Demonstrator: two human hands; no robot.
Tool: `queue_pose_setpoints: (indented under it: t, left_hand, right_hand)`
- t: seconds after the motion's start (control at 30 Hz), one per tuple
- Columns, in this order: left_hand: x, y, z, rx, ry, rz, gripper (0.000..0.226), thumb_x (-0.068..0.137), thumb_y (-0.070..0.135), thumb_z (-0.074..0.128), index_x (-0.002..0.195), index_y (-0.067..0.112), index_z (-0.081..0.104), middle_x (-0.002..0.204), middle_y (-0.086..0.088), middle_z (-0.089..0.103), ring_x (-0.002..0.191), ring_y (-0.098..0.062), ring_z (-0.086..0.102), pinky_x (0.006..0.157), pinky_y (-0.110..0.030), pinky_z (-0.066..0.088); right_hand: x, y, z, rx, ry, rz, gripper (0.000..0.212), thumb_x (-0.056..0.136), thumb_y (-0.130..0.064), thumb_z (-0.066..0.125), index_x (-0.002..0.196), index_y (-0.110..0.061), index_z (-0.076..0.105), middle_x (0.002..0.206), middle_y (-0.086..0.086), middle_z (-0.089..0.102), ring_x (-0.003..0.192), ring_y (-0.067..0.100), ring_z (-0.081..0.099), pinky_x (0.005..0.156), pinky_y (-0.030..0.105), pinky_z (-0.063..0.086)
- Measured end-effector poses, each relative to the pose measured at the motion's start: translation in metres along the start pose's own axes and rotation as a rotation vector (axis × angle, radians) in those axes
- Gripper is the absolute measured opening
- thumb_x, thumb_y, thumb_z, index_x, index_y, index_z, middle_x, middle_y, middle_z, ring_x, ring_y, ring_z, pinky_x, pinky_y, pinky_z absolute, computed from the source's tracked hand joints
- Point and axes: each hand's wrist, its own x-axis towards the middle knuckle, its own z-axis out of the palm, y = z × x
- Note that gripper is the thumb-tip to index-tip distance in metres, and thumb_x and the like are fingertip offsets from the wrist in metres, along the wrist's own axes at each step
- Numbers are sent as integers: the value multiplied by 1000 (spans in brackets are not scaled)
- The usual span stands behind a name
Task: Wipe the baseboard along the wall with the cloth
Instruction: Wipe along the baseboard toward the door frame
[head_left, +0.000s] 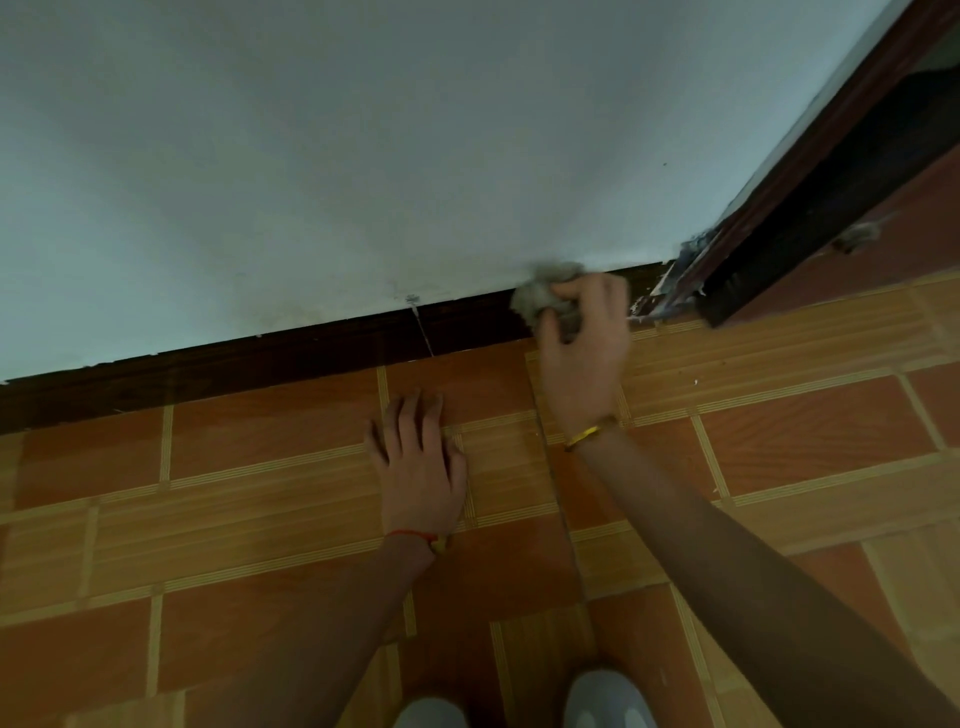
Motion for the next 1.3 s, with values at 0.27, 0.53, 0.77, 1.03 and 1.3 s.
queue_pose_setpoints:
  t: [0.27,0.53,0.77,1.03,1.3]
  left_hand:
    - [0,-1,1,12,8,7,53,94,30,41,143,11,48,149,-14,44,142,-37,36,117,-64,20]
    - [0,0,2,17,18,-1,53,94,30,41,144,11,48,149,-15,45,142,-37,36,117,-64,21]
    - [-1,-1,1,7,41,19,54,94,30,40,144,11,48,149,-15,45,142,-37,36,118,-64,19]
    - [0,1,0,17,33,13,53,94,30,41,143,10,49,148,-15,45,142,-37,37,118,-63,19]
    - [0,2,0,9,20,2,52,93,29,40,142,10,49,148,-15,45,142,-37,36,118,-64,19]
  right_hand:
    - [12,28,-15,-18,108,55,19,77,3,67,93,-5,60,109,10,54,95,3,48,78,4,40]
    - [24,45,-29,-38,192,103,17,77,4,63,92,-2,58,108,16,55,100,20,56,84,25,48]
    - [-14,15,15,6,-121,-88,22,77,8,67,91,-6,58,107,6,52,93,11,52,74,16,50]
    - [28,85,-33,-139,259,282,18,76,5,60,93,0,59,108,18,56,93,18,54,78,19,43]
    - [-7,68,5,-118,-64,273,26,77,8,65,99,-4,57,119,11,50,103,10,47,88,8,39]
